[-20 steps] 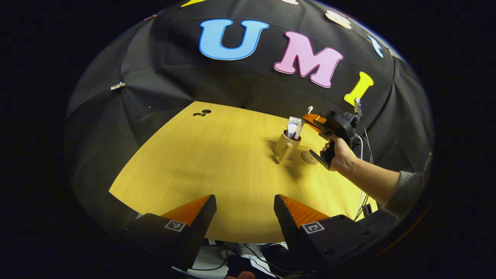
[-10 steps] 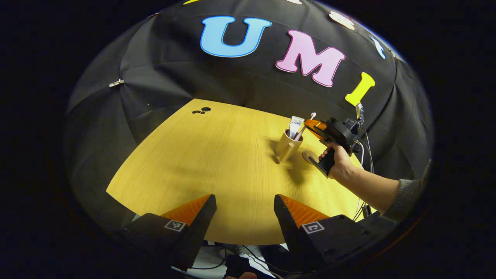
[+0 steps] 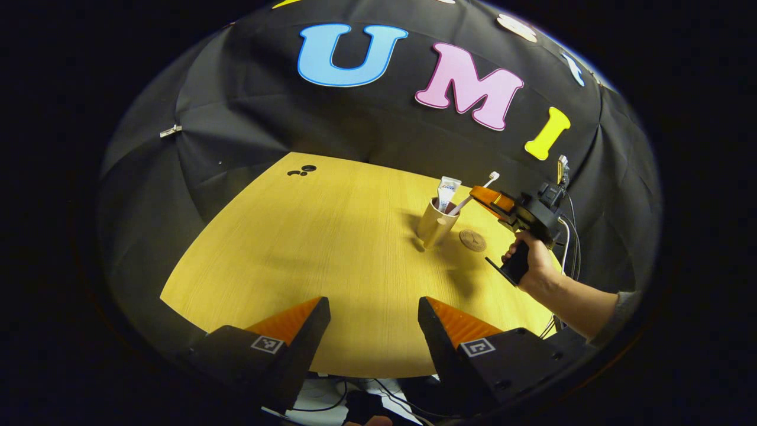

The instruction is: Put the toothbrush and toothpaste on the desktop into the cup, then pick up the cup and place it on the coaster on the desktop.

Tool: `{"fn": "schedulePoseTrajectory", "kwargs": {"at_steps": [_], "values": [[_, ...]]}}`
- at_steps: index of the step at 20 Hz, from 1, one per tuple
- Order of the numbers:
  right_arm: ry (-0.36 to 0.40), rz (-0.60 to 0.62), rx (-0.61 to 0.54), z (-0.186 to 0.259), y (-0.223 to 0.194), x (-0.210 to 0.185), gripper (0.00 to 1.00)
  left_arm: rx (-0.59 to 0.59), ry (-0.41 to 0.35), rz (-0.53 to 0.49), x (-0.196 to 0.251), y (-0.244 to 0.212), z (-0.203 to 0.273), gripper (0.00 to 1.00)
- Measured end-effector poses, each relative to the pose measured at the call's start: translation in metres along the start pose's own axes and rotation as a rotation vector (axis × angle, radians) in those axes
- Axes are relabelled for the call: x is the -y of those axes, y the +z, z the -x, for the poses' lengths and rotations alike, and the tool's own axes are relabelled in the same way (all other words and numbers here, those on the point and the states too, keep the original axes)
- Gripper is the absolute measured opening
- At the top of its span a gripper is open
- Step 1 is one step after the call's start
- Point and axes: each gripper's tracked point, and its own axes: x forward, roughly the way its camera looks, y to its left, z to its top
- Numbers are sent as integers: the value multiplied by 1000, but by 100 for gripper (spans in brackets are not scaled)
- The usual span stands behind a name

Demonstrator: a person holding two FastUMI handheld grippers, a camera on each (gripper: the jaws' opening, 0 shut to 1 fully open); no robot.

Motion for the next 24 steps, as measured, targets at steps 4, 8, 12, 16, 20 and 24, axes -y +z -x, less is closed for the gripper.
{"fn": "schedulePoseTrajectory", "kwargs": {"at_steps": [4, 8, 12, 16, 20, 24], "values": [[-18, 64, -57, -2, -24, 5, 8, -2, -1, -11, -1, 0, 1, 93], [-26, 76, -97, 0, -36, 5, 11, 2, -2, -11, -2, 1, 1, 92], [-42, 82, -143, 4, -47, 7, 24, 0, -5, -6, 1, 0, 1, 92], [-41, 79, -194, 20, -52, 7, 31, 3, -16, -12, 9, 3, -5, 93], [-13, 67, -243, 46, -54, 0, 31, -2, -54, -51, 27, 12, -22, 93], [18, 66, -306, 76, -59, -3, 34, -9, -83, -85, 46, 24, -48, 93]]}}
